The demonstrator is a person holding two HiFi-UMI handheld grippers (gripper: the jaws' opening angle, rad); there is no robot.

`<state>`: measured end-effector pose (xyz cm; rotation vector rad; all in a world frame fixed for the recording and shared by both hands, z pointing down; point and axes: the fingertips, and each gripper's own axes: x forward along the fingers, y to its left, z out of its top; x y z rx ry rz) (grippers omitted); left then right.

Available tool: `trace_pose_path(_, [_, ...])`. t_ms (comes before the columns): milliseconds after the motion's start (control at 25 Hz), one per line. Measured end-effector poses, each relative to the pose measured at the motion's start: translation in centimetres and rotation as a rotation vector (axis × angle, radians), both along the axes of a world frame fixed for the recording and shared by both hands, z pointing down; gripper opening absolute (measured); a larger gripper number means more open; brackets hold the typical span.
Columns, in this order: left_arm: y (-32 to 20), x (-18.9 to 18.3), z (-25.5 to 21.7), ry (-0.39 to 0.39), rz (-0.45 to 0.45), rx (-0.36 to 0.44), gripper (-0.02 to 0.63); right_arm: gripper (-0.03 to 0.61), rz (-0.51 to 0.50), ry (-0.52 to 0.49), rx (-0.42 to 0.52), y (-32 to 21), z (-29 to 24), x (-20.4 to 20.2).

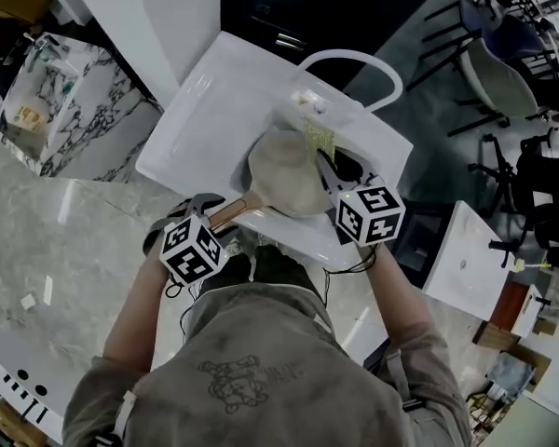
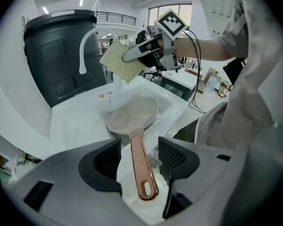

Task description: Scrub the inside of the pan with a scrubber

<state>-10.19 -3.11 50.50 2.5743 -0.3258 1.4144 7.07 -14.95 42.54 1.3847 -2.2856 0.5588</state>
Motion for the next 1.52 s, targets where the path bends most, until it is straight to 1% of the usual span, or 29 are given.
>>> trace_pose_path(160, [0.4,-0.4,2.5,-0.067,-0.008,-0.101,0.232,0.071,0.001,-0.006,-0.063,-2.1,4.0,0.6])
trace_pose_path(240, [0.6,-0.2,3.6,-0.084,-0.021,-0.144,0.232,0.071,0.009,-0.005,-0.094,-3.0,6.0,1.3])
trace_pose_path(440, [0.8,-0.5,5.7,-0.145,-0.057,-0.199,0.232,0.071,0.002,0.023,-0.180,-4.7,11.2,1.9])
trace_pose_path(560, [0.7,-0.8,6.6,-0.167,-0.077,-0.223,0.230,0.071,0.016,0.061,-0.238,-5.4,14.8,2.5])
trace_pose_path(760, [0.8,-1.3,7.7,-0.200,-0.094,-0.261,0.229,0.071,0.088,0.100,-0.350,-5.6,20.0,3.9])
trace_pose_path(880, [0.6,-1.9,8.2,-0.213,-0.101,-0.277,0.229,0.071,0.107,0.148,-0.385,-6.0,22.5,4.1])
trace_pose_path(1000, [0.7,-1.5,8.5,-0.213,-0.105,-0.293,0.214,0.071,0.115,0.201,-0.408,-6.3,24.4,4.8])
trace_pose_path(1120, [1.0,-0.9,8.7,-0.210,-0.105,-0.311,0.168,0.071,0.102,0.253,-0.424,-6.4,26.2,5.3])
trace_pose_path(1280, [1.1,-1.1,8.8,-0.211,-0.122,-0.324,0.161,0.071,0.082,0.305,-0.442,-6.6,27.8,5.0])
trace_pose_path(1400, [0.9,-1.2,8.9,-0.212,-0.133,-0.327,0.157,0.071,0.052,0.299,-0.473,-6.3,29.4,4.0])
trace_pose_path(1520, [0.8,-1.4,9.0,-0.213,-0.145,-0.329,0.155,0.071,0.013,0.251,-0.493,-5.8,30.6,2.4])
